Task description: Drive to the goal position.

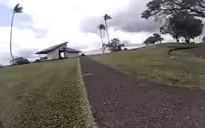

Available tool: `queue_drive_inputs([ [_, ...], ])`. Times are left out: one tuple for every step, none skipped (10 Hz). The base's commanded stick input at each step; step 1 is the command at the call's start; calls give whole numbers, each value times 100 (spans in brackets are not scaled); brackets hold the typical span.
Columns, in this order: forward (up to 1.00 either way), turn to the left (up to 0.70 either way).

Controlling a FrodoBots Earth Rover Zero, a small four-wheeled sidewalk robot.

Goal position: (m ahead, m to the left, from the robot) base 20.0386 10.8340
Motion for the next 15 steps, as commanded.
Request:
queue_drive_inputs([
  [66,0],
  [65,0],
  [63,0],
  [63,0],
  [63,0],
  [63,0],
  [63,0],
  [65,0],
  [67,0],
  [68,0],
  [69,0],
  [69,2],
  [70,28],
  [70,34],
  [70,35],
])
